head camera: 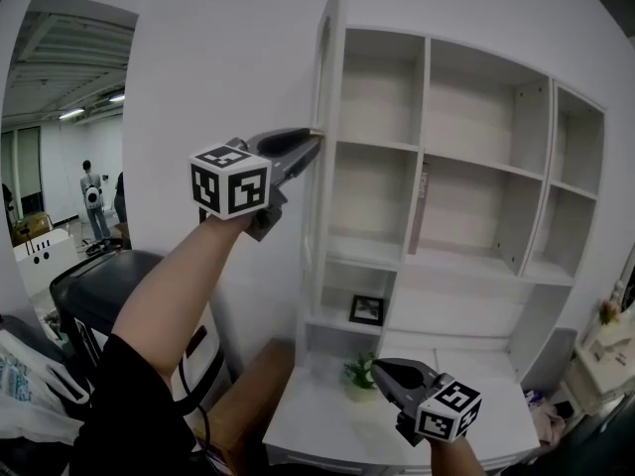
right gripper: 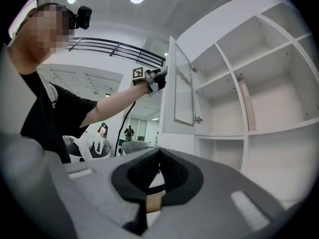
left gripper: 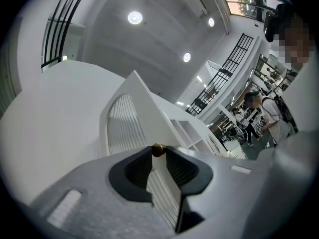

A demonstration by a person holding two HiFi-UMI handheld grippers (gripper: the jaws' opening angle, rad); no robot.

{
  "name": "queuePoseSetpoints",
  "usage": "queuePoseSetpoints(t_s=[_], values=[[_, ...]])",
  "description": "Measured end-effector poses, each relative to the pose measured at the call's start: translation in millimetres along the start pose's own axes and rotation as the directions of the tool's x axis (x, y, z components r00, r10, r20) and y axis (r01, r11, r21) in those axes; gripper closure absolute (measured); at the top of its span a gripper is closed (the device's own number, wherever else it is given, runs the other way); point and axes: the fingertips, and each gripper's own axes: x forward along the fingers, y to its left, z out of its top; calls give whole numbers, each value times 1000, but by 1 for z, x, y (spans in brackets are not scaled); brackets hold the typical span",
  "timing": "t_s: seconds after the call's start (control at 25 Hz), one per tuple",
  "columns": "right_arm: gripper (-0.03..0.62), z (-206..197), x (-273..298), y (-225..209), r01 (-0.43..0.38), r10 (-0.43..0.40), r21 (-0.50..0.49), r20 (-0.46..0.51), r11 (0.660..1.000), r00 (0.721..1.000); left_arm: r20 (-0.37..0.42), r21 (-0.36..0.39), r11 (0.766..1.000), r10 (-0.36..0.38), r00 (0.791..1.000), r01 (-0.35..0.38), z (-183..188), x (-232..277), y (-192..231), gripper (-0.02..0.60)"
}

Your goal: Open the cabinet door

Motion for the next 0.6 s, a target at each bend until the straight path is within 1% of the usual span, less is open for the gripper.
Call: queuePoseSetpoints(t_s=[0.12,0.32,0.48,0.6], values=[[594,-5,2,8,27,-27,18,2,999,1000,12,-15,1000,-5,1000,5,1,-8,6,486],[594,-20,10,31,40,-40,53,1,998,999,48,-52,999,0,999,2,1,-25,19,486],[594,-31,15,38,65,-65,84,-11,994,998,64,-80,997,20,998,-15,1,-38,34,488],[593,-31,19,43,64,-63,87,-14,994,998,72,-115,993,31,997,-22,0,-48,47,488]])
